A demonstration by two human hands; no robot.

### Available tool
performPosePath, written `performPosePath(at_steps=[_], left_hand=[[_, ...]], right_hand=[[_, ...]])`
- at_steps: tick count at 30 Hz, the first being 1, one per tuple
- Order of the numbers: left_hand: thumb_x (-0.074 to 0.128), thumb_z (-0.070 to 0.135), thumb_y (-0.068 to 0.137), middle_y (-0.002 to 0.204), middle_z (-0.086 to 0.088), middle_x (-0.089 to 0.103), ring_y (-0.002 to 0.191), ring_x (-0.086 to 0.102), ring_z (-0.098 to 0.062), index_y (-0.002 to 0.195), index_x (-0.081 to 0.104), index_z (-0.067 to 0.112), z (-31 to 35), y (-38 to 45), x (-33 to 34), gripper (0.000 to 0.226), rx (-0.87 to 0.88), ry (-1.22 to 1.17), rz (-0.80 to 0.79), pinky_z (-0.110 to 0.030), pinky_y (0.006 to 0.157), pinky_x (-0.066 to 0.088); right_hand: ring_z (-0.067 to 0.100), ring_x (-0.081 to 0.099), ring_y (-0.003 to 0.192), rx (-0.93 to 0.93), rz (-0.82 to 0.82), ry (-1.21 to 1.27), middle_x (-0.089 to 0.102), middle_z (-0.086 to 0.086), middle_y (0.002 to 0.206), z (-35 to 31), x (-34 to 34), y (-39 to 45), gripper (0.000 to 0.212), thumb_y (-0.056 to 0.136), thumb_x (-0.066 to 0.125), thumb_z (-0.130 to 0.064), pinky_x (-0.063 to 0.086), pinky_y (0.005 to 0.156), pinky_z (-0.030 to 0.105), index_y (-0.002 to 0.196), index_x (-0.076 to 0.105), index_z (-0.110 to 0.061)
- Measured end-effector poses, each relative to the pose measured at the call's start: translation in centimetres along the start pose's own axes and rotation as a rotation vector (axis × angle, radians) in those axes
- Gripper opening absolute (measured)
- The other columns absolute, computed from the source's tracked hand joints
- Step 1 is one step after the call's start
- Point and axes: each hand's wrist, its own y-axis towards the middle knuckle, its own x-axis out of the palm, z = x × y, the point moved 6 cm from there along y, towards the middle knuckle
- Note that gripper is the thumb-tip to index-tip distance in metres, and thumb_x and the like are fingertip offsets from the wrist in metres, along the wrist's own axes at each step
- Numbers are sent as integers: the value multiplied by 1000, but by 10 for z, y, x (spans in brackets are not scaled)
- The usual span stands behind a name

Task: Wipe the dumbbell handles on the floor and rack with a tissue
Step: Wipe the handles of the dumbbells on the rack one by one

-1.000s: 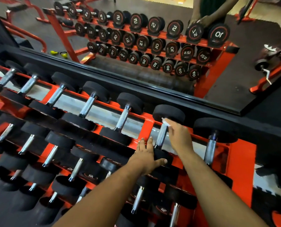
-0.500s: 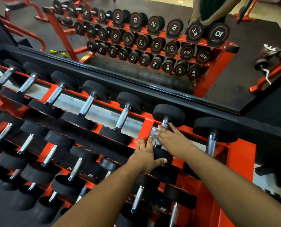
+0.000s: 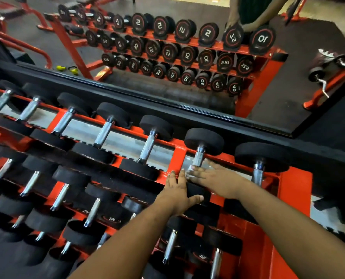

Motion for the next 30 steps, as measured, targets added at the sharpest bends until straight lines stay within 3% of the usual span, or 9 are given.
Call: performPosePath(at_steps=[3, 6, 11, 13, 16, 20, 23, 27, 30], left_hand=[[57, 68, 90, 166, -13, -22, 155, -12, -32, 159, -18, 23, 1, -1, 0, 111, -1, -2, -13, -46, 124, 9], [57, 68, 90, 166, -13, -22, 155, -13, -31, 159, -18, 23, 1, -1, -1, 111, 0, -1, -11, -46, 125, 9], [57, 67, 90, 166, -13, -22, 155, -11, -32, 159, -18, 23, 1, 0, -1, 111, 11, 3, -7, -47, 125, 10], [56, 68, 90, 166, -13, -22, 155, -12, -32, 159, -18, 23, 2, -1, 0, 112, 5, 8, -13, -47, 124, 10], [56, 70, 90, 166, -13, -23, 155, -12, -33, 159, -19, 23, 3, -2, -1, 112, -3, 18, -8, -48, 124, 11], [55, 71, 89, 165, -14, -23, 155, -12, -33, 158, -21, 24, 0, 0, 0, 113, -9, 35, -10, -49, 124, 11], [56, 72, 88, 166, -14, -22, 155, -12, -32, 158, -20, 24, -1, 2, 2, 114, -8, 36, -4, -49, 124, 12], [55, 73, 88, 165, -15, -23, 154, -14, -33, 158, -20, 22, -1, 0, 1, 114, -18, 40, -9, -49, 124, 11], [53, 74, 88, 166, -17, -19, 155, -12, -32, 159, -18, 21, -2, 1, 2, 114, -2, 66, 11, -50, 125, 9]], right_hand=[[16, -5, 154, 270, 79, -13, -5, -1, 168, 23, -4, 1, 86, 90, 45, 1, 6, 123, 48, 161, 2, -23], [19, -14, 154, 433, 82, 93, -20, 0, 166, 16, -9, 9, 86, 92, 38, 3, 7, 125, 48, 160, -8, -20], [6, -15, 148, 200, -44, 177, -13, -13, 164, -6, -1, -4, 69, 102, 33, -9, 3, 126, 48, 160, 1, -29], [9, -16, 150, 244, -45, 98, -22, -12, 161, 4, 2, -6, 77, 101, 37, -7, 1, 123, 52, 159, -9, -30], [16, -12, 154, 456, 21, 64, -31, -7, 159, 19, -5, 0, 91, 96, 44, -4, 7, 124, 54, 154, -23, -26], [13, -9, 154, 380, -58, 160, -17, -8, 166, -3, -6, 0, 76, 101, 36, -7, 7, 125, 50, 161, -5, -27], [8, -10, 152, 296, -89, 93, -16, -11, 165, -6, -8, -8, 74, 101, 34, -8, 5, 124, 53, 160, -3, -30], [14, -9, 154, 440, -1, 32, -21, -5, 166, 12, -11, 4, 84, 97, 41, -6, 9, 122, 58, 160, -11, -26], [13, -7, 155, 379, -54, 99, -9, -8, 168, -2, -11, 11, 76, 99, 40, -7, 11, 123, 56, 161, 2, -29]])
